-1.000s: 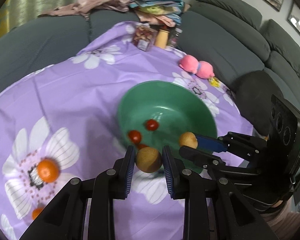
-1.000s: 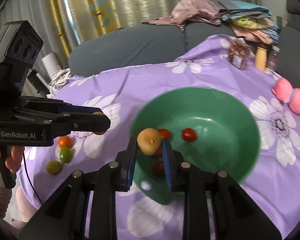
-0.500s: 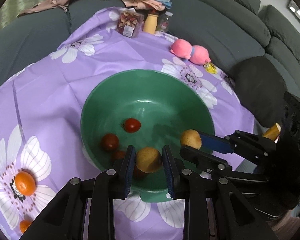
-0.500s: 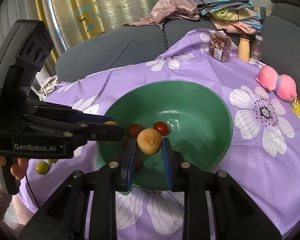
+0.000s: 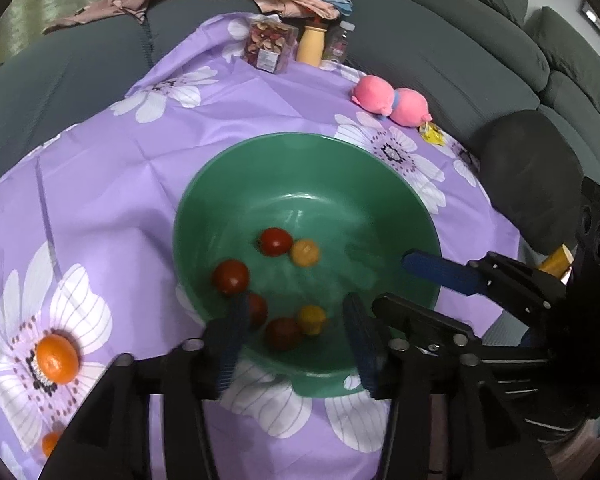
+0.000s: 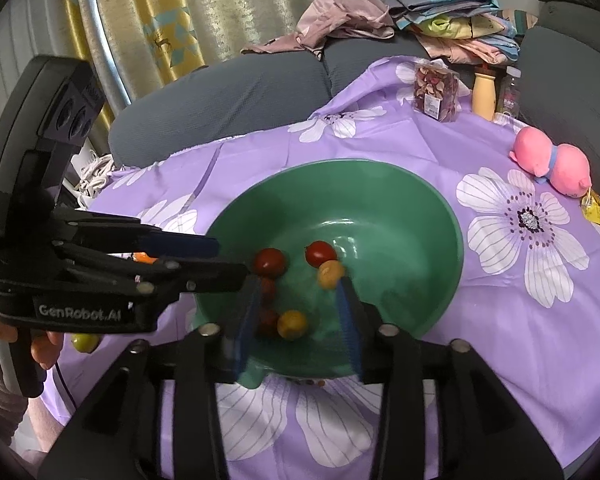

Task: Organize fruits
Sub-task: 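Open both tools to drop the small fruits into the green bowl, then move both tools back over the green fruits beside the tangerines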

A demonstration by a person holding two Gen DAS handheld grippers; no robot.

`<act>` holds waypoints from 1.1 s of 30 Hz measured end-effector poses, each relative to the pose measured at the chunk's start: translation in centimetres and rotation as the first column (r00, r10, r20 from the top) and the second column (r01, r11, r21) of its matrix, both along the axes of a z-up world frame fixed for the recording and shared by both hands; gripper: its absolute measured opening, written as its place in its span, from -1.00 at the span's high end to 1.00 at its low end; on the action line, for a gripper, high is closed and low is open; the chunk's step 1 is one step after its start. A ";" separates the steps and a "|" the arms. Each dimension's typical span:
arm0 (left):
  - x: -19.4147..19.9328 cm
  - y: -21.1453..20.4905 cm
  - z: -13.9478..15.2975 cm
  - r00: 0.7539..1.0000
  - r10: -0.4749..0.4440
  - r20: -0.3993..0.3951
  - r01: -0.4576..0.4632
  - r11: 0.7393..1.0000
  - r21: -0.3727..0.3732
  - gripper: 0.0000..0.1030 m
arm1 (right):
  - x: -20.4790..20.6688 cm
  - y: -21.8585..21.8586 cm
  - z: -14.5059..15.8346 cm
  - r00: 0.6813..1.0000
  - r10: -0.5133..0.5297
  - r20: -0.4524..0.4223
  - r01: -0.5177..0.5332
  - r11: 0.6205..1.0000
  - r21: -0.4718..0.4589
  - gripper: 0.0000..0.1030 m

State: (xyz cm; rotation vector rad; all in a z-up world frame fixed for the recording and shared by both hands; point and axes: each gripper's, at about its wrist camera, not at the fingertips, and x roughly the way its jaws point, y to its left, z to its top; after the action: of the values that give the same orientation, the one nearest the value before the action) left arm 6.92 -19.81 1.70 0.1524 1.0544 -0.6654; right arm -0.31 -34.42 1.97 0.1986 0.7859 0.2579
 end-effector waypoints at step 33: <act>-4.1 11.3 2.1 0.961 0.261 0.089 -0.262 0.965 -0.002 -0.77 | -2.2 5.1 4.0 0.994 0.041 0.097 -0.026 0.989 -0.147 -0.39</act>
State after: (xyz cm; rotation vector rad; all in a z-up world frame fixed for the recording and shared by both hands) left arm 2.87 -8.56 3.84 0.0488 0.9711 -0.4105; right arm -2.56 -29.30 5.98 0.0345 0.7058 0.2395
